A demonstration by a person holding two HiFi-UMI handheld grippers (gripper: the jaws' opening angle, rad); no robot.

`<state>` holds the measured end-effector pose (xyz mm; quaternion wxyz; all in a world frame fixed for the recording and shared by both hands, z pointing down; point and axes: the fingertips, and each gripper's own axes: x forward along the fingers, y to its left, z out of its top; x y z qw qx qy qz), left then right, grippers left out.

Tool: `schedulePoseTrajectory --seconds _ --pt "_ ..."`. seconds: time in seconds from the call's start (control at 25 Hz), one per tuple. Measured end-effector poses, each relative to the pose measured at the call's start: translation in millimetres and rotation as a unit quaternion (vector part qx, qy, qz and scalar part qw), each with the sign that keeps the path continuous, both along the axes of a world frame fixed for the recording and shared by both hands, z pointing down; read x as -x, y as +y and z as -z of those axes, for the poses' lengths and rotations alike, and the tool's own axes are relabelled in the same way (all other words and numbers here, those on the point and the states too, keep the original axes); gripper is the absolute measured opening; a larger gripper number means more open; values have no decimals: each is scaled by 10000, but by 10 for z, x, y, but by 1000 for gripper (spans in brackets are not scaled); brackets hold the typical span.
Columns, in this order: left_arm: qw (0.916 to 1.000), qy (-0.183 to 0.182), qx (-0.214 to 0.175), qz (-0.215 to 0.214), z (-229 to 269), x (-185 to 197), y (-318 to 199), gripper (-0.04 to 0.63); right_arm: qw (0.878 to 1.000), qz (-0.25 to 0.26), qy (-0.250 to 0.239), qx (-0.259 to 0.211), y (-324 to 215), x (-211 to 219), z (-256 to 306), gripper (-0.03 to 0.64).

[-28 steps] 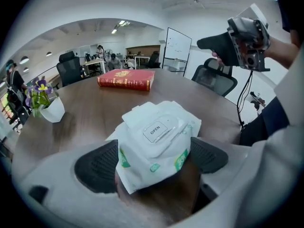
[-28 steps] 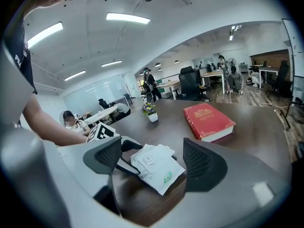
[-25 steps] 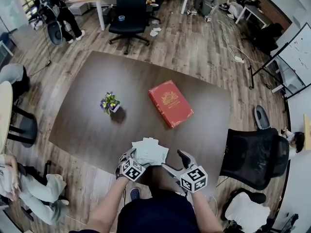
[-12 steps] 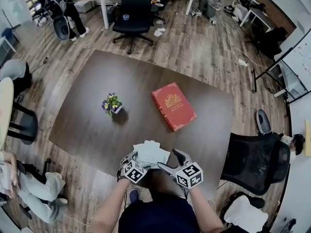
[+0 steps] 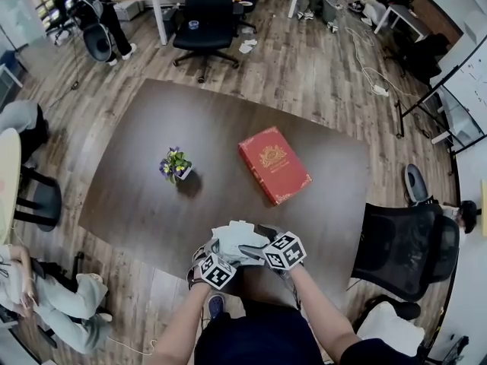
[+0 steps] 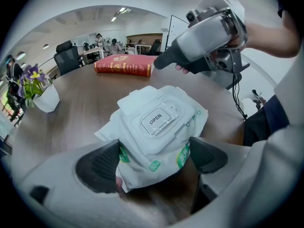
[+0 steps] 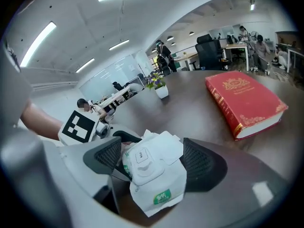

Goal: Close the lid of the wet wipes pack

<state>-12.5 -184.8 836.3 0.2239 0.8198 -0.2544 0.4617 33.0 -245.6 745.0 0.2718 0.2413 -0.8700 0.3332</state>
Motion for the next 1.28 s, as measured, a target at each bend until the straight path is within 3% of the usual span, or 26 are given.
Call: schedulePoseTrajectory --seconds 0.36,0.6,0.96,1.28 --pt "10000 -80 35 -35 -49 -18 -5 463 9973 188 -23 703 -222 7 -506 420" --pt "9999 -122 27 -48 -70 6 -11 465 9928 197 -324 1139 -213 82 -610 420" --pt "9999 -149 50 -56 -82 -4 -4 465 9933 361 -716 837 -232 117 -249 360" --pt "9998 -194 52 -75 -74 12 -2 466 9919 834 -822 495 -94 235 21 322"
